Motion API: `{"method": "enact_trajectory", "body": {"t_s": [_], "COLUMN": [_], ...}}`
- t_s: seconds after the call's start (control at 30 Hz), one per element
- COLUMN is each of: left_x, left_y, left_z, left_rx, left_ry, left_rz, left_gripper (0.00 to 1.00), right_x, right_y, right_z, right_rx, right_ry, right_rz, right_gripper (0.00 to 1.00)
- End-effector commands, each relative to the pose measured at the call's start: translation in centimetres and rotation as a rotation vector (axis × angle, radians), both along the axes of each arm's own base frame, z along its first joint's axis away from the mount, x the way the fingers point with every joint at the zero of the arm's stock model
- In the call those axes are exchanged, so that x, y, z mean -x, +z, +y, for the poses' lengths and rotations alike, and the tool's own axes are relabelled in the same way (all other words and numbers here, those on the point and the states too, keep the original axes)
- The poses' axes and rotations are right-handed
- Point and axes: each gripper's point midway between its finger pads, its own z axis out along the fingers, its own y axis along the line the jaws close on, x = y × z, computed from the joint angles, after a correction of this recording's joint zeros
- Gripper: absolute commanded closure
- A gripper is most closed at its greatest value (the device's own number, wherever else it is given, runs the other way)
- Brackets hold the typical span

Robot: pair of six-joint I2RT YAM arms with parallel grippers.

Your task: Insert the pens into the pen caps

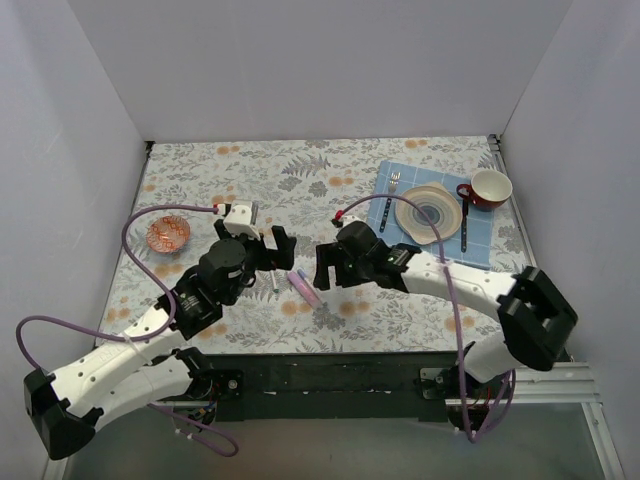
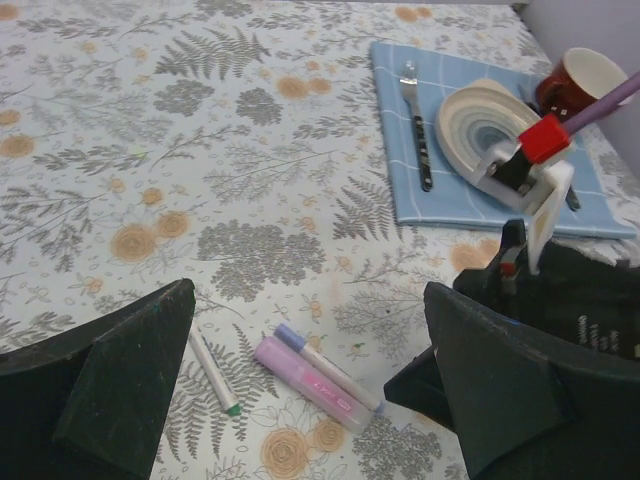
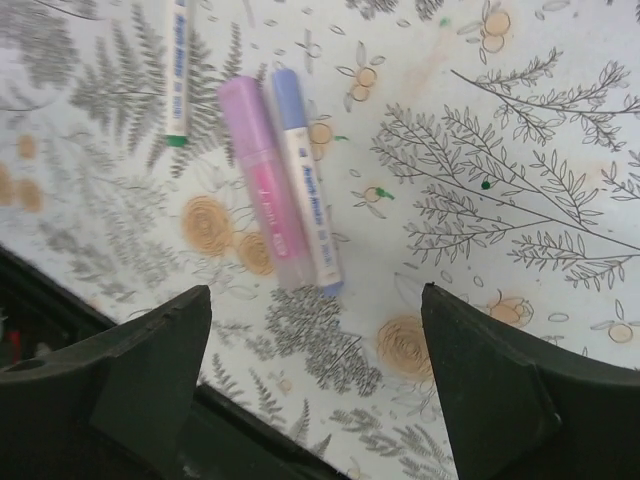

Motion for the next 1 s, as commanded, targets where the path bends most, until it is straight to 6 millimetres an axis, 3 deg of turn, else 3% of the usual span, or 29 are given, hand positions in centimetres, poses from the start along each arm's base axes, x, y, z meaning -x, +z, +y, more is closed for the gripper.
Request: {"method": "enact_trajectory", "body": {"t_s": [0.0, 0.07, 0.17, 0.3, 0.37, 0.6, 0.97], "left_x": [1.7, 3.2, 5.5, 7.3, 7.7, 8.0, 7.5], "left_y": [2.5, 3.5, 4.7, 6.9, 6.8, 7.6, 7.5], "left_z": [-2.3, -3.7, -5.2, -5.4, -5.2, -4.3, -4.2], "left_rx": [0.063, 0.108, 0.162, 0.238, 0.244, 0.252, 0.237], "left_ry": [-0.184, -0.3, -0.454, -0.537, -0.547, -0.532, -0.506], "left_rz": [-0.061, -0.075, -0.119, -0.205, -0.223, -0.277, -0.265], "left_gripper": [0.02, 0.02, 0.02, 0.02, 0.02, 0.02, 0.02], "right_x": [-0.5, -0.7, -0.7, -1.0, -0.7, -0.3, -0.5], "right_y": [9.3, 12.0, 17.9, 22.0, 23.4, 25.2, 24.9], "right_z": [0.3, -0.3, -2.4, -5.7, -7.1, -9.6, -9.5], "right_rx": [-0.165, -0.204, -0.301, -0.35, -0.379, -0.413, -0.395], "right_ry": [0.04, 0.039, 0.01, -0.102, -0.135, -0.198, -0.21], "right_rz": [-0.187, -0.267, -0.437, -0.576, -0.624, -0.698, -0.682], "right_gripper": [0.08, 0.07, 0.05, 0.02, 0.02, 0.02, 0.02]}}
